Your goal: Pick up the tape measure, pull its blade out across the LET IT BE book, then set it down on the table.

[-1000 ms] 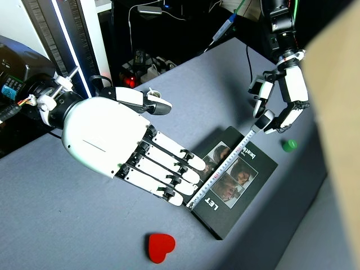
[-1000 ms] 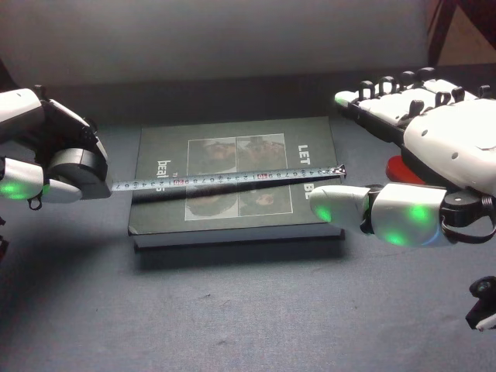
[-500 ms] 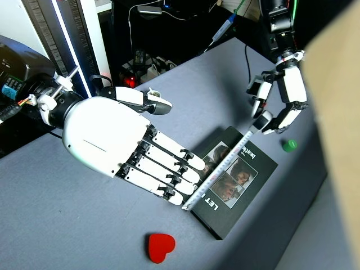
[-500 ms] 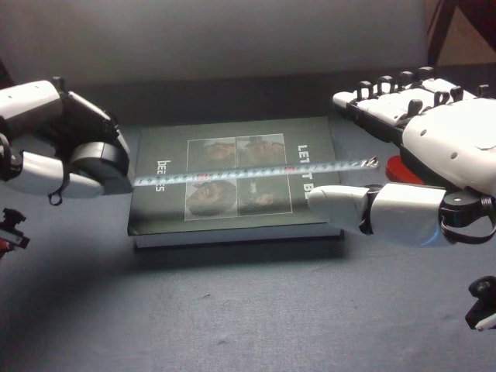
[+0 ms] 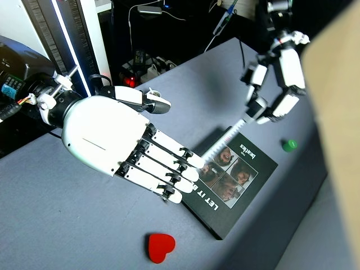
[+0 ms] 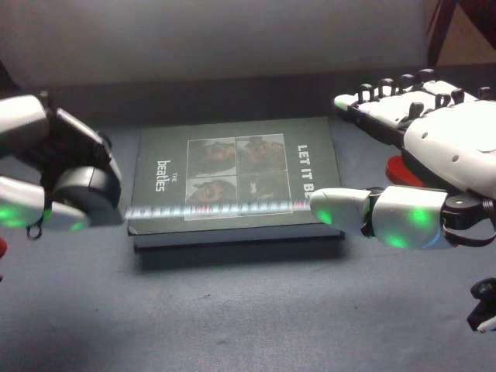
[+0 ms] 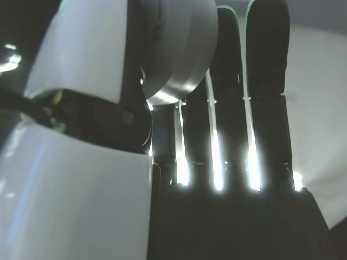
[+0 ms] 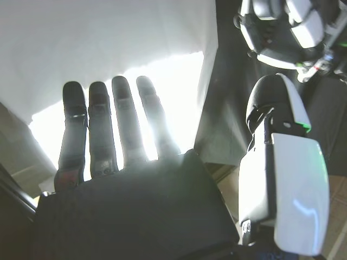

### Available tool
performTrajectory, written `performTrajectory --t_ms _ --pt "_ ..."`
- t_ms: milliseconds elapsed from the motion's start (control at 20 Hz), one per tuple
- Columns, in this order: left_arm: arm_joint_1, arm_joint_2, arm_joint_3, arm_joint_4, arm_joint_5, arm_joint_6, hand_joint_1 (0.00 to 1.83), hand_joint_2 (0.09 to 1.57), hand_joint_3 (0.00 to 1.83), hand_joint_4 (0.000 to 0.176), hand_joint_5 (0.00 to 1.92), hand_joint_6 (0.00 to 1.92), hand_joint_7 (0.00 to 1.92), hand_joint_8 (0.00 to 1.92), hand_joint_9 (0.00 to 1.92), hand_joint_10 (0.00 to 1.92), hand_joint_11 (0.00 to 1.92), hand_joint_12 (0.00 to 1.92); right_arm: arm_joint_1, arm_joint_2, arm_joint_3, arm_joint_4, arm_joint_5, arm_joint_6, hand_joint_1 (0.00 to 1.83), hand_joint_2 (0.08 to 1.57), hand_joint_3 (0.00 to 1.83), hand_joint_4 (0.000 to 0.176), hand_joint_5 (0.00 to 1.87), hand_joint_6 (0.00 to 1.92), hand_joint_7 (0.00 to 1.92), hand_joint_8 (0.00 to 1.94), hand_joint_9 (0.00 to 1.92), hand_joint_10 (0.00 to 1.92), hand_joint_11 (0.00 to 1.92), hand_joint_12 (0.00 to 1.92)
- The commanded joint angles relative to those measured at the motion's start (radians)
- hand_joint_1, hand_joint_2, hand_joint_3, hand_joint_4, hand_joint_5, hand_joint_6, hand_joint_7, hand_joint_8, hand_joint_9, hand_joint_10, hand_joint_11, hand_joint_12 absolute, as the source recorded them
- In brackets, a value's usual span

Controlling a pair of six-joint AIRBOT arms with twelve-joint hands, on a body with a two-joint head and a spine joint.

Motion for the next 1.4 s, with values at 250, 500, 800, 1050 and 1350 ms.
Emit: performTrajectory --t_ms 250,500,800,1050,1350 --pt "0.167 0.029 -0.063 -0.191 -0.228 0.062 1.39 1.07 0.00 0.000 1.05 0.67 1.11 0.74 0.99 1.18 0.93 1.03 -0.012 0.004 -0.002 -0.107 0.086 0.030 0.01 1.04 0.00 0.000 0.15 0.01 0.16 0.00 0.14 0.01 0.00 0.65" --pt "0.284 -0.019 -0.058 -0.245 -0.325 0.062 1.39 1.07 0.00 0.000 1.05 0.68 1.11 0.74 0.99 1.18 0.94 1.04 -0.022 0.005 -0.002 -0.157 0.082 0.050 0.00 1.04 0.00 0.000 0.14 0.00 0.16 0.00 0.14 0.01 0.00 0.65" --pt "0.349 -0.066 -0.021 -0.249 -0.375 0.071 1.39 1.07 0.00 0.000 1.05 0.69 1.10 0.75 0.99 1.18 0.95 1.05 -0.075 0.000 -0.012 -0.196 0.098 0.060 0.00 1.05 0.01 0.000 0.14 0.00 0.16 0.00 0.15 0.01 0.00 0.65" --pt "0.375 -0.088 -0.007 -0.249 -0.380 0.073 1.39 1.07 0.00 0.000 1.06 0.69 1.10 0.75 0.99 1.18 0.95 1.04 -0.083 0.001 -0.027 -0.202 0.092 0.060 0.00 1.06 0.01 0.000 0.12 0.00 0.14 0.00 0.14 0.00 0.00 0.65" --pt "0.400 -0.103 0.000 -0.250 -0.394 0.075 1.38 1.10 0.00 0.000 0.93 0.93 1.10 0.75 0.91 1.23 0.80 1.04 -0.089 0.001 -0.027 -0.210 0.096 0.062 0.00 1.06 0.00 0.000 0.13 0.00 0.15 0.00 0.15 0.00 0.00 0.63"
